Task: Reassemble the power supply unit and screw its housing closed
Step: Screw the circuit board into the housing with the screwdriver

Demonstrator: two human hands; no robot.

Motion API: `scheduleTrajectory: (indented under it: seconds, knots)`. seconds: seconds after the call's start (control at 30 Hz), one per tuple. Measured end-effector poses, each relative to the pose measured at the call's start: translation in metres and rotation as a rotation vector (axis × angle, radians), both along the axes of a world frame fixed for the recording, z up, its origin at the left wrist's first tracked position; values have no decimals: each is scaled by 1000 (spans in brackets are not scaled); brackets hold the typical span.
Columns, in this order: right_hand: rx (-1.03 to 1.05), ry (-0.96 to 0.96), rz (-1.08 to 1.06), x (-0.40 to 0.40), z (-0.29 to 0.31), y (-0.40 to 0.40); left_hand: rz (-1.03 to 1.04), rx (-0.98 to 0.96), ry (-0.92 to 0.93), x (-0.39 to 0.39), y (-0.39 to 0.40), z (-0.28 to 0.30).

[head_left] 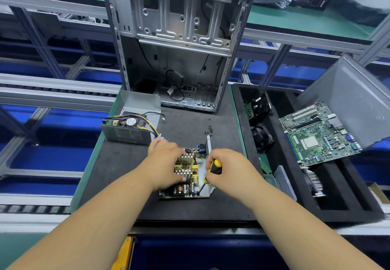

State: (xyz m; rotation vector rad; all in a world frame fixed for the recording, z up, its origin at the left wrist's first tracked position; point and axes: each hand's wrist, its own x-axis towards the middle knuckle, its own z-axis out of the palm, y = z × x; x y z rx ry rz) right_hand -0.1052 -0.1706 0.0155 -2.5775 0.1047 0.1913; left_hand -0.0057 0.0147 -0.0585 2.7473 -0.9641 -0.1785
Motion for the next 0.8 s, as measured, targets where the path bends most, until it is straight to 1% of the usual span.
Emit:
scheduleTrajectory:
  seconds: [0.27,0.43,0.53,0.6,0.67,0.7,0.73,0.8]
  knots:
    - [-81,90,92,8,14,2,-1,40,6,1,0,-1]
    - [-177,101,132,12,16,6,-16,93,-15,-2,-3,3]
    - [-245,97,135,16,16,6,-64,45,-92,-5,-6,6]
    - [-367,102,159,19,16,7,-119,7,-125,-5,-10,7]
    - [-505,83,186,18,14,9,-142,-6,-100,-4,-12,7]
    - [-540,60,201,17,13,11,-130,-18,-75,-3,-12,6]
    - [-541,32,222,15,14,12,-110,-42,-49,-2,-12,5]
    - [-454,-2,258,12,18,13,-83,-85,-17,-2,-12,4]
